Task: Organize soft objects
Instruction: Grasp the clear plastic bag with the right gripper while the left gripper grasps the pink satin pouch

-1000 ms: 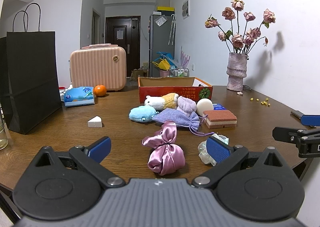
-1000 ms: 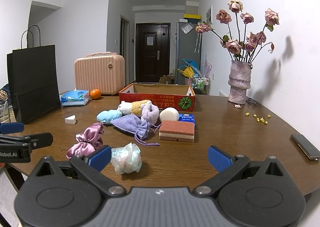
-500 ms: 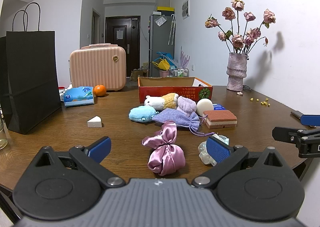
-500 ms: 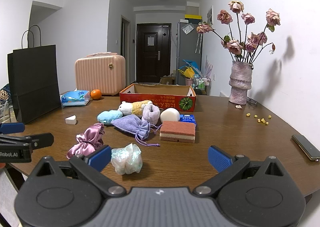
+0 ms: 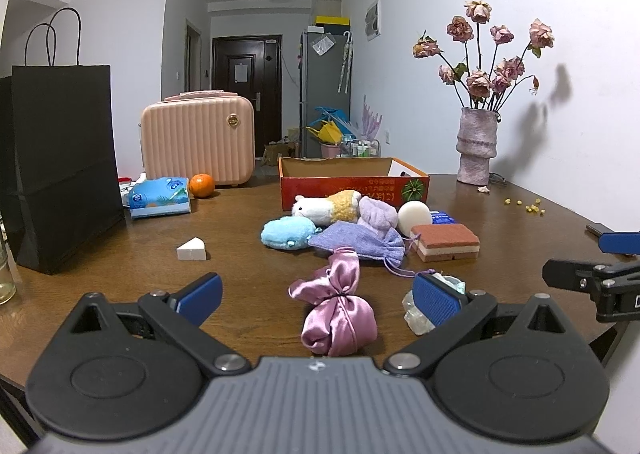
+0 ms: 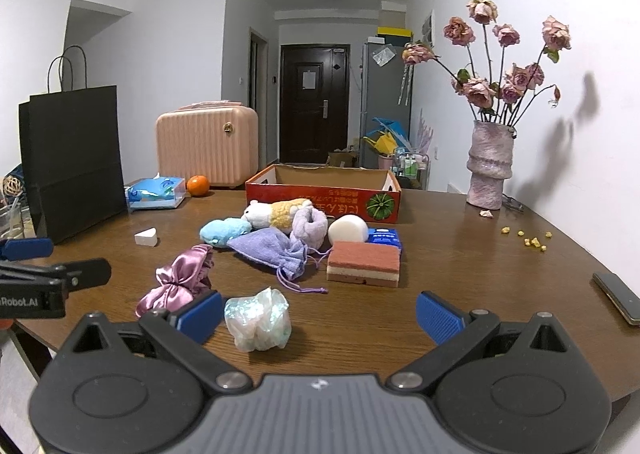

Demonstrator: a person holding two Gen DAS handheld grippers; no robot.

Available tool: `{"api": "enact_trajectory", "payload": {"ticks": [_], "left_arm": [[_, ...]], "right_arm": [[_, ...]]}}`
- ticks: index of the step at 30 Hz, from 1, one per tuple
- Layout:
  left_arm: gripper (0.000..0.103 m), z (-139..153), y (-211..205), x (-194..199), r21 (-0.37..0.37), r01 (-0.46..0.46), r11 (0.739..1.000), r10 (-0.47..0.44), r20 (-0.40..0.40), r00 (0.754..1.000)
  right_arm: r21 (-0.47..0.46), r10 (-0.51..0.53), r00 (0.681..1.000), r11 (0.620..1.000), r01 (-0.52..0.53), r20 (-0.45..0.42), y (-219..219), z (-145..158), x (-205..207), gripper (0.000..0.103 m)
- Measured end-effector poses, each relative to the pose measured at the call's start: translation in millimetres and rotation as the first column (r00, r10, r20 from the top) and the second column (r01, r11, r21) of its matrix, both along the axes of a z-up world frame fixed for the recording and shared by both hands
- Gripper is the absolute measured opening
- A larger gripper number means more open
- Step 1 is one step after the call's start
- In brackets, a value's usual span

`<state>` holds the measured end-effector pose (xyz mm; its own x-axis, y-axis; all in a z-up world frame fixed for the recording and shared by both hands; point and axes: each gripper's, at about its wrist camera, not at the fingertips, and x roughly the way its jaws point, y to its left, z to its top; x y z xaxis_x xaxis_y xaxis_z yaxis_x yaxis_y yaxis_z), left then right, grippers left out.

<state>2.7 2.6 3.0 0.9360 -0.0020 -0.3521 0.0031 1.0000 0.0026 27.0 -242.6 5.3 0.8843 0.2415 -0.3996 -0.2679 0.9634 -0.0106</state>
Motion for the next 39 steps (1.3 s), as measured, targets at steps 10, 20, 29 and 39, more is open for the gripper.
{"api": "enact_trajectory", "payload": {"ticks": [10, 20, 29, 39], "left_arm": [[0.103, -8, 8, 18, -0.009, -0.014, 1.000, 0.014, -0.023, 1.000], [0.103, -19, 20, 37, -0.008, -0.051, 0.999, 0.051, -0.050, 0.997], [0.103, -29, 26, 47, -0.012, -0.064, 0.998, 0.063, -0.071, 0.995], [0.103, -37, 27, 58, -0.023, -0.065, 0.998, 0.063, -0.103, 0.993]], "right_arm": [[-0.008, 0.032, 0.999, 0.999, -0.033, -0.034, 10, -11, 21, 0.102], [-0.023, 0.085, 0.992, 0.996, -0.088, -0.092, 30, -30, 50, 0.101], [-0.039, 0.119, 0.984, 0.991, -0.125, -0.129, 46, -46, 73, 0.100], [-0.075, 0.136, 0.975, 0.986, -0.151, -0.173, 63, -66, 99, 0.092]]}}
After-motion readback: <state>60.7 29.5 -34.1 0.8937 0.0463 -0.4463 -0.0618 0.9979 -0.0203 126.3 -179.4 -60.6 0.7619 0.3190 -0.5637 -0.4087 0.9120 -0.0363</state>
